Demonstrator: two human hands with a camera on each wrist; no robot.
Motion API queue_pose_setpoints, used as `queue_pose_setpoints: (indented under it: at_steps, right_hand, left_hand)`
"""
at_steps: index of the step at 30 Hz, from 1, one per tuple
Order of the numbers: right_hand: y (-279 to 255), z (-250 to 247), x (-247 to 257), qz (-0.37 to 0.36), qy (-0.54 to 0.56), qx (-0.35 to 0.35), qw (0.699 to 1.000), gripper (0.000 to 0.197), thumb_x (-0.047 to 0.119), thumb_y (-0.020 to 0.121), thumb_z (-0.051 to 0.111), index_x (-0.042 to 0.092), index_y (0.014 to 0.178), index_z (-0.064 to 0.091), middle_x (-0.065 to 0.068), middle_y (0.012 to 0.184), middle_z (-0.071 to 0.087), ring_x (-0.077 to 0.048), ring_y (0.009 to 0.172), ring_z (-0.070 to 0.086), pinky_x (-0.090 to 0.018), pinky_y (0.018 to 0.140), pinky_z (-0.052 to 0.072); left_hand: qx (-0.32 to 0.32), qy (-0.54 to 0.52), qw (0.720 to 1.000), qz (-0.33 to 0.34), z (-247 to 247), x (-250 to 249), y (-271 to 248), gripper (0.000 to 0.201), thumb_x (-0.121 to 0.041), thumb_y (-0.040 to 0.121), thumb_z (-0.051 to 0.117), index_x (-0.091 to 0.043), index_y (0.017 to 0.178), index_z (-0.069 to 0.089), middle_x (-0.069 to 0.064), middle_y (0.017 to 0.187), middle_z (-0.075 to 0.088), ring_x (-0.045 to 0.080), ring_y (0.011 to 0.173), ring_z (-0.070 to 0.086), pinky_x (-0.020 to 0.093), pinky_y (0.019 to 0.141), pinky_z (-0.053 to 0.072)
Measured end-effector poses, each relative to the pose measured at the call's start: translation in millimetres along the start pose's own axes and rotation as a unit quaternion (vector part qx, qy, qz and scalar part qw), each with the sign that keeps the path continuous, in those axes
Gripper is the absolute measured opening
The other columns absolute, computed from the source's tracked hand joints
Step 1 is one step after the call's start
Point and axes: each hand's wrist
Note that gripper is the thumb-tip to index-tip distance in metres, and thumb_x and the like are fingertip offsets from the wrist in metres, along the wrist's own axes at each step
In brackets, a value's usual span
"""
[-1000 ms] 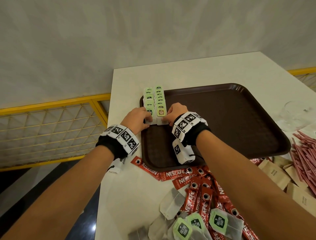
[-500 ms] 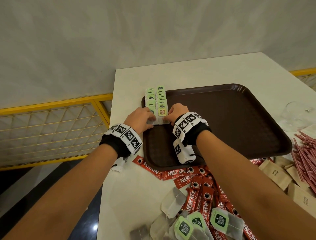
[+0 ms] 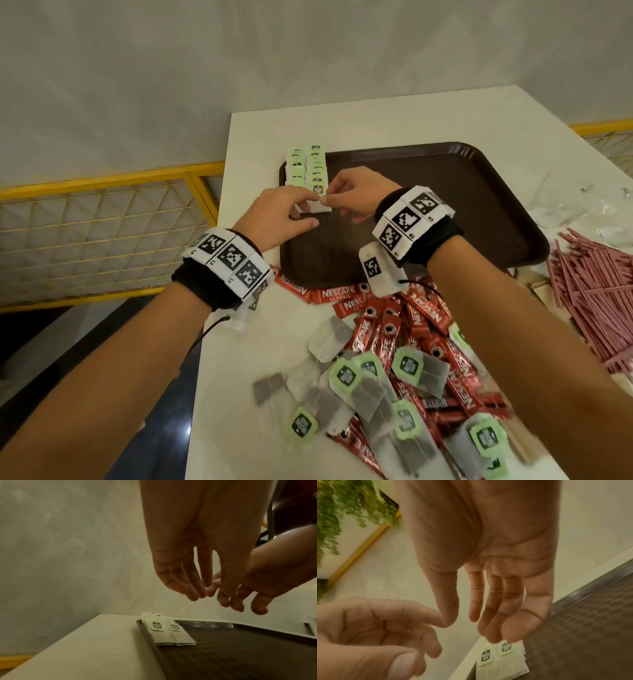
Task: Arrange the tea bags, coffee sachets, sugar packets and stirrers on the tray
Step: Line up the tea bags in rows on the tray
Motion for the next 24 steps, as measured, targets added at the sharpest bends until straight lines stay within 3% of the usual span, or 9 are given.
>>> queue_pose_setpoints:
  at_steps: [5, 8, 10, 13, 19, 21, 24]
  right_hand:
    - [-51, 5, -16, -0.013, -0.063, 0.128, 0.99, 0.018, 0.031, 0.088, 0.062, 0.021, 0.102, 0.056, 0.004, 0.086, 0.06, -0.01, 0.078, 0.06, -0.033, 0.077, 0.056]
    - [-73, 7, -24, -0.01, -0.07, 0.141, 0.987, 0.025, 0.03, 0.086, 0.065, 0.018, 0.107, 0.058, 0.006, 0.085, 0.059, -0.008, 0.074, 0.058, -0.029, 0.071, 0.055]
    - [-86, 11, -27, -0.018, -0.088, 0.161, 0.983, 0.029, 0.03, 0.084, 0.068, 0.017, 0.108, 0.06, 0.006, 0.088, 0.06, -0.011, 0.08, 0.06, -0.029, 0.072, 0.055]
    - [-104, 18, -34, -0.021, -0.133, 0.192, 0.972, 0.029, 0.034, 0.08, 0.072, 0.022, 0.104, 0.061, 0.007, 0.09, 0.063, -0.012, 0.081, 0.062, -0.029, 0.073, 0.053]
    - [-139, 9, -58, 0.028, -0.186, 0.18, 0.966, 0.035, 0.037, 0.071, 0.079, 0.025, 0.099, 0.062, 0.013, 0.086, 0.056, -0.011, 0.087, 0.057, -0.025, 0.073, 0.046]
    - [-149, 11, -61, 0.045, -0.22, 0.197, 0.954, 0.038, 0.036, 0.07, 0.079, 0.023, 0.101, 0.061, 0.012, 0.087, 0.056, -0.011, 0.086, 0.056, -0.025, 0.073, 0.046]
    - [-156, 21, -63, 0.061, -0.276, 0.214, 0.935, 0.049, 0.035, 0.068, 0.08, 0.019, 0.109, 0.058, 0.004, 0.101, 0.058, -0.015, 0.093, 0.055, -0.027, 0.077, 0.048]
  left_hand:
    - [0.143, -0.033, 0.989, -0.032, 13, -29, -51, 0.036, -0.032, 0.082, 0.069, -0.018, 0.114, 0.059, -0.01, 0.083, 0.061, 0.002, 0.074, 0.059, 0.013, 0.068, 0.044]
    - [0.254, 0.017, 0.966, -0.048, 28, -32, -70, 0.041, -0.037, 0.08, 0.071, -0.019, 0.114, 0.059, -0.006, 0.092, 0.063, 0.007, 0.083, 0.059, 0.02, 0.077, 0.046]
    - [0.297, 0.051, 0.953, -0.035, 35, -33, -80, 0.045, -0.032, 0.079, 0.072, -0.021, 0.119, 0.057, -0.002, 0.104, 0.06, 0.009, 0.093, 0.056, 0.02, 0.081, 0.043]
    - [0.318, 0.077, 0.945, 0.015, 40, -38, -92, 0.05, -0.018, 0.078, 0.071, -0.024, 0.125, 0.054, 0.0, 0.112, 0.049, 0.009, 0.098, 0.044, 0.02, 0.082, 0.037]
    - [0.29, 0.104, 0.951, 0.015, 55, -39, -100, 0.058, -0.025, 0.08, 0.071, -0.026, 0.133, 0.046, 0.003, 0.123, 0.04, 0.017, 0.114, 0.042, 0.025, 0.099, 0.034]
    - [0.285, 0.105, 0.953, 0.013, 57, -38, -98, 0.058, -0.026, 0.081, 0.071, -0.026, 0.133, 0.046, 0.001, 0.121, 0.042, 0.017, 0.113, 0.044, 0.026, 0.097, 0.036]
    - [0.274, 0.106, 0.956, 0.021, 59, -39, -95, 0.053, -0.026, 0.081, 0.071, -0.026, 0.129, 0.051, -0.004, 0.107, 0.045, 0.015, 0.103, 0.047, 0.023, 0.085, 0.038]
Point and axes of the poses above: each hand's wrist, its own y-axis towards the middle knuckle, its own z-axis out of the palm, x = y × z
